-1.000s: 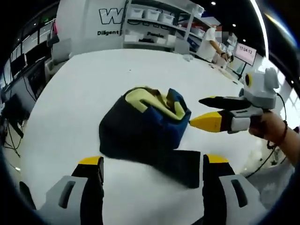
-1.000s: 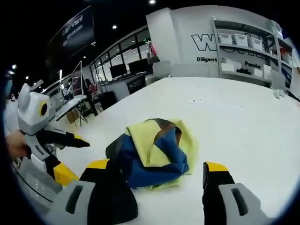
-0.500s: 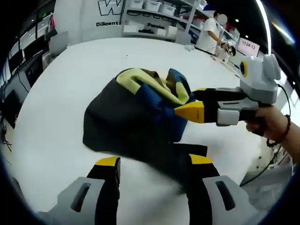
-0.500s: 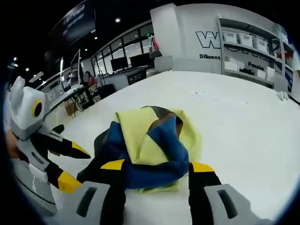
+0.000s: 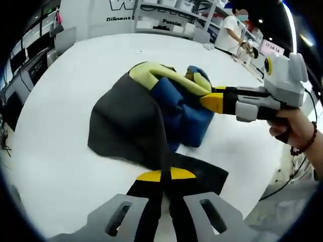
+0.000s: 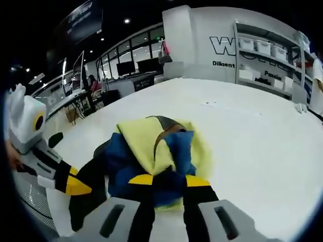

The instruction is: Fold the garment on the visible template until the final outline fits inside the template.

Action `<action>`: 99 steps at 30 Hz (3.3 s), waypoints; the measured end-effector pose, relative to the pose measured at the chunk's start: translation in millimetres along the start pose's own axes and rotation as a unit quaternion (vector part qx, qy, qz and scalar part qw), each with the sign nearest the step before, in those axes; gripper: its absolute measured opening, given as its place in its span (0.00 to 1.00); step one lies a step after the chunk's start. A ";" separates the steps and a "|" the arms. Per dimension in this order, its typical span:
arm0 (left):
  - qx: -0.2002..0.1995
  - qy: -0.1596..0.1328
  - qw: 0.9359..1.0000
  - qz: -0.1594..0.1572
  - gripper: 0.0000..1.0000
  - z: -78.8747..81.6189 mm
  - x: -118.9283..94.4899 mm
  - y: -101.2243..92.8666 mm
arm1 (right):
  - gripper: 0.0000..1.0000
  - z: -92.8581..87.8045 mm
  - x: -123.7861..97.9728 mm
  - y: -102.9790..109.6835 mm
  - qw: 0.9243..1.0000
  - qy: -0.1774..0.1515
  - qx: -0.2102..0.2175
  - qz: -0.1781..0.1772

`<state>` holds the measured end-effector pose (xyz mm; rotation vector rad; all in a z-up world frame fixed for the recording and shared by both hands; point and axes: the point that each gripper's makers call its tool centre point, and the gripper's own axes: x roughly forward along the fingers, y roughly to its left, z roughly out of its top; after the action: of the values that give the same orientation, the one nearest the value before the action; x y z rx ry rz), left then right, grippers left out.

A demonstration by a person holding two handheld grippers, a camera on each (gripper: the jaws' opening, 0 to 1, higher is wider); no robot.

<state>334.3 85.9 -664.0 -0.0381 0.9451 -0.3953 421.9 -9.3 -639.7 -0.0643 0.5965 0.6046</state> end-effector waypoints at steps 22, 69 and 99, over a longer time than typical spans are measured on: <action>-0.018 -0.048 0.990 0.133 0.00 24.3 -78.9 148.9 | 0.00 18.7 -13.1 -19.6 0.999 -0.008 -0.017 -0.032; 0.030 -0.056 0.986 0.154 0.36 70.5 -69.8 205.5 | 0.39 25.3 -26.2 -38.6 0.998 0.000 0.014 -0.056; 0.094 -0.041 0.994 0.028 0.30 105.2 52.7 128.2 | 0.39 -7.1 1.3 -44.9 0.995 0.033 0.082 -0.051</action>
<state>485.5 171.9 -669.0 0.1426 0.8238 -0.4269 444.0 -47.3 -651.3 0.0402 0.7005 0.4549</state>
